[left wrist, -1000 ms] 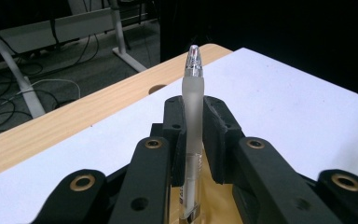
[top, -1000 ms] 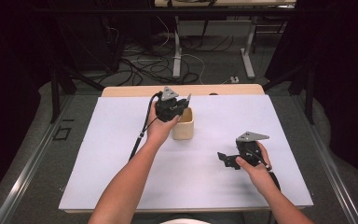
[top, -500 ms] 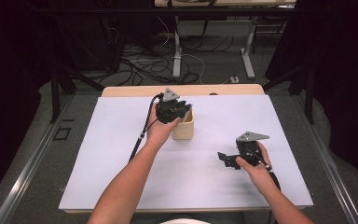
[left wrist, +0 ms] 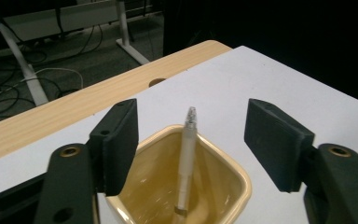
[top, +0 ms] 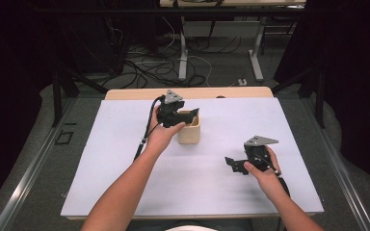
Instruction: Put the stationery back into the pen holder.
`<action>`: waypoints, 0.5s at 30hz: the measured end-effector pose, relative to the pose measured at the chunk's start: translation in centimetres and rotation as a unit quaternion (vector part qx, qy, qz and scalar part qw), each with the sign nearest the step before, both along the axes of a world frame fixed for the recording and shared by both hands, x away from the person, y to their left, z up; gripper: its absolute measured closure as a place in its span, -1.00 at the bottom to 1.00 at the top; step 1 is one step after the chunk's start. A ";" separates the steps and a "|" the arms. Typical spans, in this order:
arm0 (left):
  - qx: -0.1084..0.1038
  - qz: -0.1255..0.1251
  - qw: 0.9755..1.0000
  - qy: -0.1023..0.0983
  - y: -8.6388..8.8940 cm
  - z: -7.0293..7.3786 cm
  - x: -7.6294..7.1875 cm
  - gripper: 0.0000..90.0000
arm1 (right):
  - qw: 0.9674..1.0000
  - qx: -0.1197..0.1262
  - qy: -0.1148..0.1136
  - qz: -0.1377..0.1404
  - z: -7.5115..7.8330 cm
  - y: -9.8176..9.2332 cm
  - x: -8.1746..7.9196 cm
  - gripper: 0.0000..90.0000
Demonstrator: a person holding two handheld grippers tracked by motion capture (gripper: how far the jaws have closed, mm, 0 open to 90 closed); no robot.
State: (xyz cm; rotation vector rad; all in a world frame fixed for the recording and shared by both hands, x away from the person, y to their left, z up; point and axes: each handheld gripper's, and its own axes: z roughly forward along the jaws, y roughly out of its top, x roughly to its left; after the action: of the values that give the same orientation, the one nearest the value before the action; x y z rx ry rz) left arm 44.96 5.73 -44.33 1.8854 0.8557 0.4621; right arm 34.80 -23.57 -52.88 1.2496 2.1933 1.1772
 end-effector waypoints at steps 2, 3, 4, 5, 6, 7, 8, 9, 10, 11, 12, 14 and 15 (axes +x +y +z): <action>0.004 0.000 1.000 -0.001 0.0 0.3 -0.4 -0.29 | 1.000 0.000 0.000 -0.001 0.0 0.0 0.0 -0.84; 0.006 -0.001 1.000 -0.003 0.0 0.5 -0.7 -0.29 | 1.000 0.001 0.000 -0.002 0.0 0.0 0.0 -0.84; 0.003 0.000 1.000 -0.006 0.1 0.6 -0.9 -0.30 | 1.000 0.001 0.000 -0.002 0.0 0.0 0.0 -0.84; 0.002 0.001 1.000 -0.009 0.2 0.9 -1.2 -0.30 | 1.000 0.001 0.000 -0.002 0.0 0.0 0.0 -0.84; 0.002 0.000 1.000 -0.016 0.3 1.0 -1.5 -0.30 | 1.000 0.001 0.000 -0.002 0.0 0.0 0.0 -0.84; -0.001 0.001 1.000 -0.019 0.4 1.2 -1.7 -0.30 | 1.000 0.001 0.000 -0.002 0.0 0.0 0.0 -0.84; -0.002 -0.001 1.000 -0.020 0.6 1.3 -1.9 -0.30 | 1.000 0.001 0.000 -0.003 0.0 0.0 0.0 -0.84; -0.006 -0.003 1.000 -0.018 0.8 1.4 -2.1 -0.30 | 1.000 0.000 -0.001 -0.001 0.0 0.0 0.0 -0.84; -0.010 -0.007 1.000 -0.015 1.0 1.4 -2.2 -0.30 | 1.000 0.001 0.000 -0.003 0.0 0.0 0.0 -0.84; -0.013 -0.008 1.000 -0.011 1.2 1.5 -2.4 -0.30 | 1.000 0.002 0.000 -0.002 0.0 0.0 0.0 -0.84; -0.012 -0.009 1.000 -0.009 1.5 1.5 -2.6 -0.30 | 1.000 -0.001 -0.001 -0.003 0.0 0.0 -0.1 -0.84; -0.015 -0.010 1.000 -0.006 1.9 1.5 -2.9 -0.31 | 1.000 0.000 0.000 -0.004 0.1 0.1 -0.1 -0.84; -0.020 -0.007 1.000 -0.003 2.2 1.5 -3.2 -0.32 | 1.000 0.000 0.000 -0.003 0.1 0.1 -0.1 -0.84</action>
State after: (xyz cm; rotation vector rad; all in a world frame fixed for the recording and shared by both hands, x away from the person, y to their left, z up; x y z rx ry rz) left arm 41.81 7.91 -42.86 1.8518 0.8403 0.4391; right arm 34.72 -23.50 -52.80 1.2547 2.1886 1.1744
